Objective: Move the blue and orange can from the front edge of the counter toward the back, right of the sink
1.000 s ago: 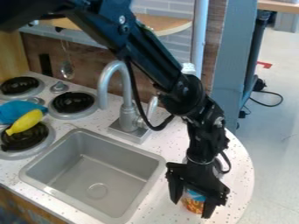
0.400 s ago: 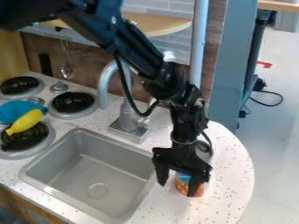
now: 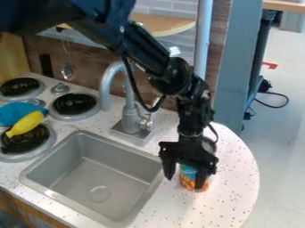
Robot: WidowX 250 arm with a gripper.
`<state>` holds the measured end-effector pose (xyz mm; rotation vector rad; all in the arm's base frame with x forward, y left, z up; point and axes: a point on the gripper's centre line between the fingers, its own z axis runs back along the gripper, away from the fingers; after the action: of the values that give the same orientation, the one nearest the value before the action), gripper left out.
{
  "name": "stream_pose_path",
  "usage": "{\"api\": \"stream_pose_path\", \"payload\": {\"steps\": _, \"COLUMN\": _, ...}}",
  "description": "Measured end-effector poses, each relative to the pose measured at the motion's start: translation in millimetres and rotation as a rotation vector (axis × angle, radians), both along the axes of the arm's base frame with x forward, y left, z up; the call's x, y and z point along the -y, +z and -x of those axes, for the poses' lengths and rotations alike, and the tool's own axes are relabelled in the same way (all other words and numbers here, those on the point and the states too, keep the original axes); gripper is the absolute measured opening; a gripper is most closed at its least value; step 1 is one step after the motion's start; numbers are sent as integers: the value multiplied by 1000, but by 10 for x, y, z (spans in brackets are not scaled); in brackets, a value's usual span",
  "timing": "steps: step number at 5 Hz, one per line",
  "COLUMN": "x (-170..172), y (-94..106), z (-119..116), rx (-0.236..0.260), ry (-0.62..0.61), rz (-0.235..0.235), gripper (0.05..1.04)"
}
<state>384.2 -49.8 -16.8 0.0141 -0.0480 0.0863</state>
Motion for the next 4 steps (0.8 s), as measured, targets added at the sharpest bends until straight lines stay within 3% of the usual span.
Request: {"api": "stream_pose_path", "payload": {"steps": 4, "x": -20, "y": 26, "z": -173, "rx": 2, "ry": 5, "rz": -16, "gripper": 1001}}
